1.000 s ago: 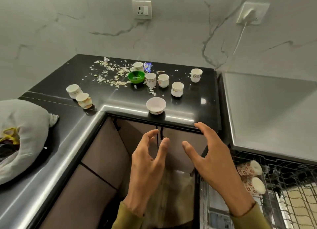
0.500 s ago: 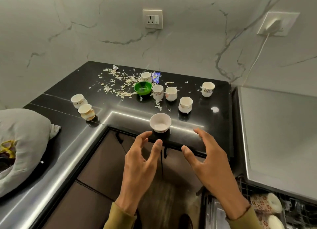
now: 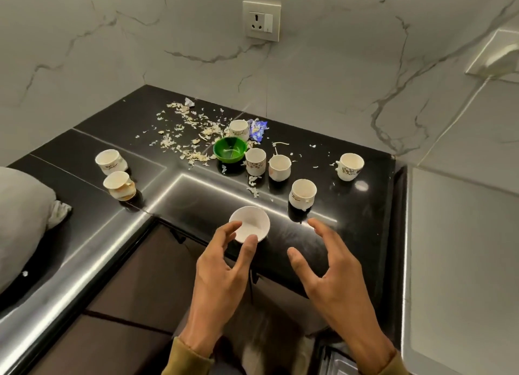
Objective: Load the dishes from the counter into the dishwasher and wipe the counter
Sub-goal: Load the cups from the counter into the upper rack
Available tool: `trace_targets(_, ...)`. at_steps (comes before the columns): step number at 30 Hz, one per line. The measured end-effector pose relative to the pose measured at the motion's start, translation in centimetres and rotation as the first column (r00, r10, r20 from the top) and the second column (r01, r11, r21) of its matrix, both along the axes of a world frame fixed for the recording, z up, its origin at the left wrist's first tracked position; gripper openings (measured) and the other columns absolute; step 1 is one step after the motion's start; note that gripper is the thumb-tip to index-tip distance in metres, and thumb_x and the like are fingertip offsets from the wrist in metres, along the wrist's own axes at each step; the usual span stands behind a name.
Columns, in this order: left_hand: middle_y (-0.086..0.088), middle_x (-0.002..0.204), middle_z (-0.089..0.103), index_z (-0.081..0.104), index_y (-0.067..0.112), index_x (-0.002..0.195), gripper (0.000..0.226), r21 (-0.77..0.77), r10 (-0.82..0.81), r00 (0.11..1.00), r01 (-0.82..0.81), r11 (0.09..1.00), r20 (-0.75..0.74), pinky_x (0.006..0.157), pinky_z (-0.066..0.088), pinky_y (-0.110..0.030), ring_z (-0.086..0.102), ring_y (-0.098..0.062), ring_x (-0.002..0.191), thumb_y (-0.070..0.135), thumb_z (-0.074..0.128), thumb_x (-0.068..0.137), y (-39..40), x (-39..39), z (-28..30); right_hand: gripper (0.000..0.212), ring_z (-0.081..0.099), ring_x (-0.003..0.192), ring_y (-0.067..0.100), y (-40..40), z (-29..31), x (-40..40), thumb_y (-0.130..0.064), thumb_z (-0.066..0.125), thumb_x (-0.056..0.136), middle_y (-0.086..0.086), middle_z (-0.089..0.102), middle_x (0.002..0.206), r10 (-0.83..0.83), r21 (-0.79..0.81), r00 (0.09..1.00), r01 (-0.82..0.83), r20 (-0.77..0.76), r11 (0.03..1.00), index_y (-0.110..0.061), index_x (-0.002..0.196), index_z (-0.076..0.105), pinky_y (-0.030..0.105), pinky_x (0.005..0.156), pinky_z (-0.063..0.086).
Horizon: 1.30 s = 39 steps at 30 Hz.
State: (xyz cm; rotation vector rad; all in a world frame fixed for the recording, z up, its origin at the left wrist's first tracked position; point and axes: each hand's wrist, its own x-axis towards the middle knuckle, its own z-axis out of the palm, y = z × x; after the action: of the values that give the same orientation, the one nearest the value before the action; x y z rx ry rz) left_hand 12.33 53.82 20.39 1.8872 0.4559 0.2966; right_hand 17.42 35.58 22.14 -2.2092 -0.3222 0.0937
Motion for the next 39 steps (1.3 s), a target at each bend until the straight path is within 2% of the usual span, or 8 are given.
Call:
trace_targets(5,0.028,0.121,0.057,0.054,0.042,0.124,0.043,-0.037,0.019,1.0,-0.019,0.999,-0.001,0.075,0.044,-0.002,0.052,0.021,0.108,0.056,0.057,0.084,2.1,3.3,0.0,0.068,0.034,0.134,-0.004,1.8,-0.5,3.7,-0.059,0.061,0.083,-0.021,0.039,0.147,-0.002,0.005,0.999,0.002,-0.037,1.0,-0.042,0.144,0.035,0.024,0.11,0.031)
trace_targets(9,0.019,0.131,0.059,0.055,0.037,0.129,0.051,-0.057,0.015,1.0,-0.015,0.998,-0.01,0.099,0.045,-0.022,0.051,0.002,0.126,0.058,0.058,0.083,4.9,6.7,-0.6,0.065,0.031,0.129,-0.007,4.4,-0.6,6.7,-0.052,0.065,0.085,-0.029,0.035,0.138,-0.026,0.023,0.999,0.027,-0.047,0.999,-0.042,0.143,0.037,0.026,0.112,0.031)
trace_targets(11,0.018,0.131,0.059,0.056,0.036,0.13,0.053,-0.052,-0.009,1.0,0.008,0.999,-0.016,0.103,0.044,-0.025,0.051,0.0,0.128,0.06,0.058,0.082,6.6,8.6,-0.4,0.064,0.029,0.129,-0.007,5.9,-0.5,8.3,-0.052,0.064,0.086,-0.031,0.032,0.136,-0.041,0.019,0.998,0.042,-0.05,0.999,-0.042,0.143,0.037,0.025,0.111,0.031)
trace_targets(17,0.033,0.122,0.052,0.053,0.04,0.128,0.05,0.015,-0.125,0.99,0.126,0.992,-0.069,0.094,0.036,-0.007,0.048,0.006,0.125,0.062,0.055,0.083,11.4,12.7,-0.4,0.066,0.031,0.127,-0.009,10.4,-0.3,11.7,-0.049,0.067,0.084,-0.024,0.041,0.139,-0.098,0.013,0.995,0.099,-0.032,0.995,-0.034,0.143,0.043,0.027,0.108,0.037)
trace_targets(19,0.028,0.125,0.054,0.053,0.039,0.129,0.05,0.024,-0.137,0.986,0.139,0.99,-0.095,0.088,0.036,-0.004,0.048,0.006,0.126,0.061,0.055,0.084,13.2,13.7,-1.0,0.064,0.034,0.128,-0.008,12.1,-0.6,12.4,-0.047,0.067,0.084,-0.02,0.045,0.142,-0.12,0.016,0.992,0.12,-0.038,0.993,-0.032,0.143,0.045,0.028,0.108,0.037)
trace_targets(26,0.021,0.133,0.057,0.054,0.035,0.133,0.053,0.004,-0.152,0.981,0.153,0.988,-0.124,0.087,0.037,-0.007,0.049,0.004,0.127,0.06,0.056,0.086,17.0,16.2,-2.3,0.062,0.037,0.13,-0.009,16.2,-2.4,13.9,-0.046,0.067,0.086,-0.02,0.047,0.141,-0.106,-0.025,0.99,0.105,-0.092,0.994,-0.033,0.143,0.044,-0.001,0.095,0.027)
trace_targets(30,0.019,0.131,0.059,0.055,0.036,0.13,0.052,-0.015,-0.111,0.987,0.11,0.994,-0.113,0.087,0.037,-0.007,0.05,0.005,0.126,0.061,0.056,0.085,18.0,17.3,-2.5,0.061,0.037,0.127,-0.01,16.9,-2.7,15.3,-0.045,0.067,0.087,-0.019,0.047,0.142,-0.066,-0.04,0.992,0.062,-0.107,0.997,-0.032,0.143,0.044,-0.006,0.089,0.025)
trace_targets(39,0.011,0.132,0.061,0.056,0.036,0.129,0.055,-0.081,-0.098,0.989,0.089,0.993,-0.108,0.092,0.04,-0.014,0.053,-0.002,0.126,0.064,0.056,0.081,16.5,19.2,-3.1,0.06,0.042,0.133,0.005,17.6,-5.7,19.5,-0.04,0.064,0.091,-0.012,0.046,0.145,0.003,-0.099,0.997,-0.011,-0.074,0.995,-0.027,0.145,0.04,0.024,0.108,0.038)
